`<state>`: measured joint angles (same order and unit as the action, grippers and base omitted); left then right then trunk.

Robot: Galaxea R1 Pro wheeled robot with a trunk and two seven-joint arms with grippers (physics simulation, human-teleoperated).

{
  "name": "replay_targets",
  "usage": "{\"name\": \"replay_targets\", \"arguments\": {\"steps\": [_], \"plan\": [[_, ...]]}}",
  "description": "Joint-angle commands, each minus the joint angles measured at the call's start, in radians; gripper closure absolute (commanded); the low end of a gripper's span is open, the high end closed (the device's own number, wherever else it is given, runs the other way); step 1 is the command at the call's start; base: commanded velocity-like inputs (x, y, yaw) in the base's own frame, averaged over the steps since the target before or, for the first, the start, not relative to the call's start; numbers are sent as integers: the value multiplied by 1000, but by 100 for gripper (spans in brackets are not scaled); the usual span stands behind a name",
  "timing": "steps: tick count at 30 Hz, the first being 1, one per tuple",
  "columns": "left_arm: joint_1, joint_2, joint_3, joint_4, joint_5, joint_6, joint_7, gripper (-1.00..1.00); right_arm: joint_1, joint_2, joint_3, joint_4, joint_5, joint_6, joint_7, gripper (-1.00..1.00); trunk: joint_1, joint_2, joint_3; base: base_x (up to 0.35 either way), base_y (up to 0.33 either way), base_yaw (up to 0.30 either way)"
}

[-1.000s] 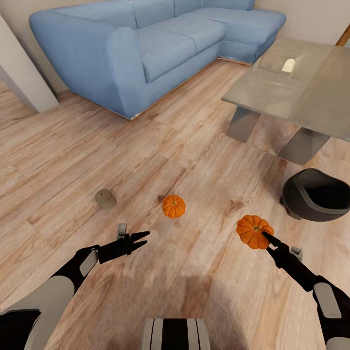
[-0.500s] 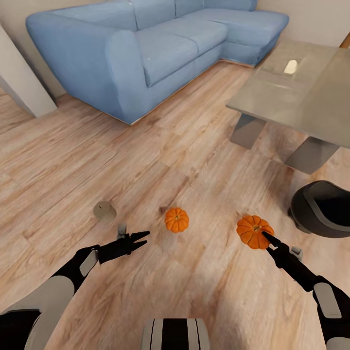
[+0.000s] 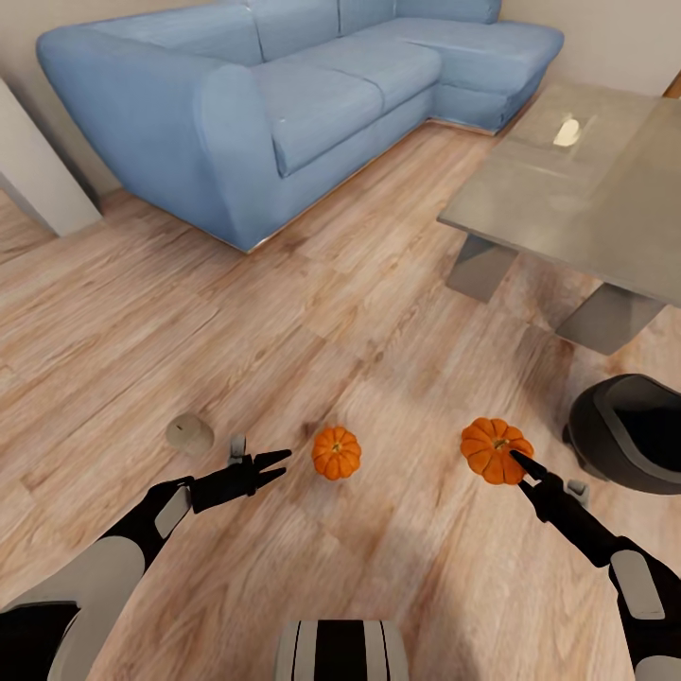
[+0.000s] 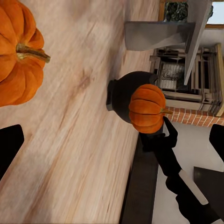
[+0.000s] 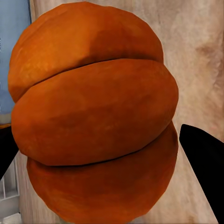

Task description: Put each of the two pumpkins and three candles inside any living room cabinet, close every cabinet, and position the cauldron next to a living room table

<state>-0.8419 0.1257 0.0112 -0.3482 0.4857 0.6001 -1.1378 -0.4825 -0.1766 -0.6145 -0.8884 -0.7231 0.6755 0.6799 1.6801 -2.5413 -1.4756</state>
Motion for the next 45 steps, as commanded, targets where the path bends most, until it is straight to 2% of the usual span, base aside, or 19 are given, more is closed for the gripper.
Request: {"name": "replay_targets", "arguments": {"steps": [1,12,15,19,24,33,40,45], "plan": [[0,0,1,0,2,9,-2,-100,-1,0,-2,0,-6,8,2,100,0,0,-1,131,-84,0],[0,0,0,0,2,8,-2,-100,-1,-1,-2,0,-7,17,16,100,0,0,-1,46,-40,0],[0,0,0,0,2,7,-2,-100,-1,-2,-2,0,-7,27,56,100,0,0,-1,4,-4,0],[0,0,0,0,2,7,-3,-100,-1,-4,-2,-1,-6,79,133,100,0,0,-1,1,-1,0],[0,0,0,0,2,-3,-3,-100,-1,-5,-4,-1,-6,100,171,100,2,-1,-20,0,0,0],[0,-1,0,0,2,-36,-3,-100,-1,-6,-4,-1,-6,104,178,100,6,-3,-55,0,0,0],[0,-1,0,0,2,-93,-17,-100,-1,-9,-2,-1,-6,105,179,100,9,-5,-82,0,0,0],[0,-1,0,0,1,-101,-24,-100,-1,-10,-1,-1,-7,105,180,100,11,-6,-97,0,0,0]]}}
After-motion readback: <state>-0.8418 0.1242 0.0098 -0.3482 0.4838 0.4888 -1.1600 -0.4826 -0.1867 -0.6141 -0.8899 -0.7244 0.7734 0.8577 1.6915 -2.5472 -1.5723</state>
